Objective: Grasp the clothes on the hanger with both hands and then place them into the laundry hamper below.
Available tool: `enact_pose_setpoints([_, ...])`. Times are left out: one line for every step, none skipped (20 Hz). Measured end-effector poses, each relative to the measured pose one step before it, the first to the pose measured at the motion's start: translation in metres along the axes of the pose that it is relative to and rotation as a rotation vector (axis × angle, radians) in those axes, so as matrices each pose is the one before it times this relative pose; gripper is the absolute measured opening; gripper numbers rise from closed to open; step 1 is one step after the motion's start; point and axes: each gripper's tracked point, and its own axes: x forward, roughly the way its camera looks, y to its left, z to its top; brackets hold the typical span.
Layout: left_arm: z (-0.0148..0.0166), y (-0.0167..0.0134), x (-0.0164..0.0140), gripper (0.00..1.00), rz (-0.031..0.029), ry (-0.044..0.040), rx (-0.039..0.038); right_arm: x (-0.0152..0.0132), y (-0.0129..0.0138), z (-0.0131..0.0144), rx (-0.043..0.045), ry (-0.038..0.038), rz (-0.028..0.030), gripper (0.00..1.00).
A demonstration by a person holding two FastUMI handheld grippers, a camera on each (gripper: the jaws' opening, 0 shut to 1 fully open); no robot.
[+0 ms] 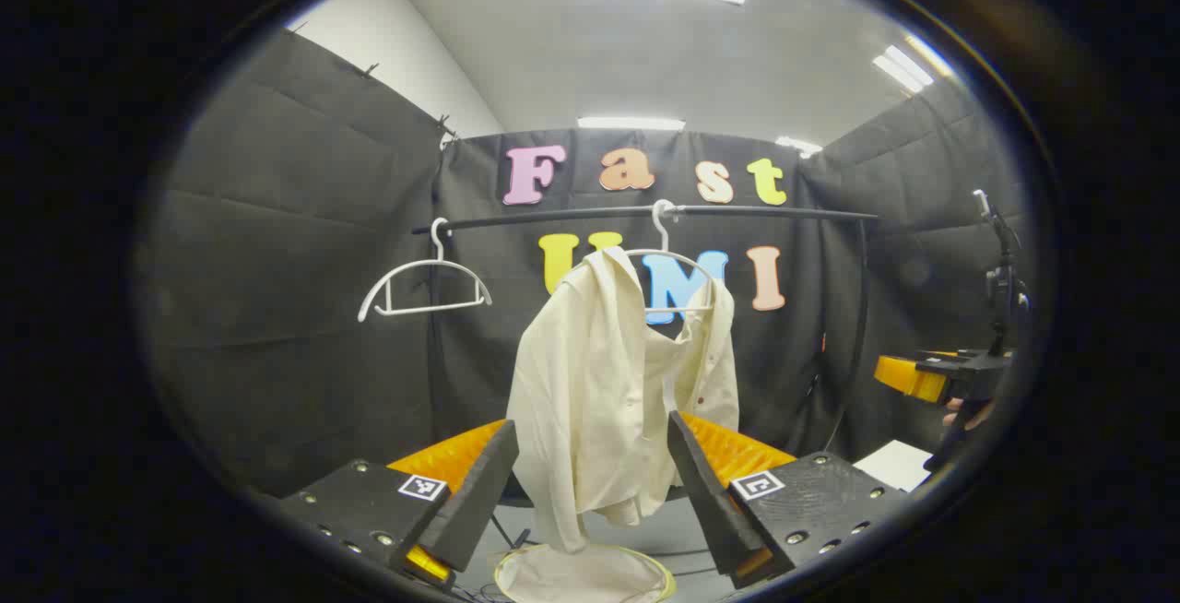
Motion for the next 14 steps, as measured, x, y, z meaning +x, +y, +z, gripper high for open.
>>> enact_pose_setpoints([0.00112, -0.00014, -0.00144, 0.95, 0.00126, -0.00067, -0.00141, -0.00019, 0.00072, 0.00096, 0.00508, -0.00049, -0.00132, 0.98])
enact_pose_setpoints([0.00154, 0.00163, -0.00166, 0.95, 0.0016, -0.00374, 0.00123, -0.00001, 0.00039, 0.00149, 0.00359, 0.0002, 0.00005, 0.98])
enact_pose_setpoints([0.00274, 0.00066, 0.00014, 0.95, 0.00112, -0.0033, 0.00261, 0.00029, 0.00132, 0.00053, 0.0014, -0.00043, 0.00142, 0.98])
enact_pose_setpoints([0.00072, -0.00085, -0.0002, 0.95, -0.00031, -0.00293, 0.00217, 0.00013, 0.00093, 0.00149, -0.00101, -0.00122, 0.00113, 0.98])
enact_pose_setpoints([0.00064, -0.00008, -0.00016, 0.96, -0.00166, -0.00147, 0.00021, 0.00027, 0.00068, 0.00137, -0.00259, -0.00285, 0.00087, 0.98])
enact_pose_setpoints([0.00146, 0.00004, 0.00032, 0.96, -0.00085, -0.0007, -0.00288, -0.00066, -0.00036, 0.00145, -0.0027, -0.00175, -0.00029, 0.98])
enact_pose_setpoints([0.00107, 0.00019, 0.00126, 0.96, -0.00169, -0.00106, -0.0062, -0.00125, 0.00044, 0.00061, -0.00204, -0.00116, -0.0001, 0.98])
enact_pose_setpoints([-0.00013, -0.00068, -0.00016, 0.96, -0.00307, -0.0025, -0.0077, -0.00118, -0.00033, 0.00205, -0.00166, -0.00182, -0.0007, 0.98])
enact_pose_setpoints([0.00021, -0.00026, 0.00061, 0.96, -0.00355, -0.00084, -0.00593, -0.00143, 0.00058, 0.00087, -0.00211, -0.00345, -0.00109, 0.98])
enact_pose_setpoints([-0.00184, -0.00085, -0.00005, 0.95, -0.00329, 0.00193, -0.00368, -0.0016, -0.00008, 0.00197, -0.00174, -0.00287, -0.00264, 0.98])
enact_pose_setpoints([-0.00133, -0.00062, 0.00147, 0.95, -0.00435, 0.0045, -0.00119, -0.00067, -0.00034, 0.00042, -0.0004, -0.00132, -0.00242, 0.98])
enact_pose_setpoints([-0.00255, 0.00002, 0.00138, 0.96, -0.00348, 0.00298, 0.00041, -0.00171, 0.0001, 0.00048, 0.00072, 0.00122, -0.00135, 0.98])
enact_pose_setpoints([-0.00118, 0.00003, -0.00012, 0.96, -0.0023, 0.00087, -0.00017, -0.00096, -0.00026, -0.00028, 0.00096, 0.00028, -0.00187, 0.98])
enact_pose_setpoints([-0.00113, -0.0001, 0.00114, 0.96, -0.0025, 0.0015, -0.00185, -0.00153, -0.00025, -0.0001, -0.00102, 0.00061, -0.00265, 0.98])
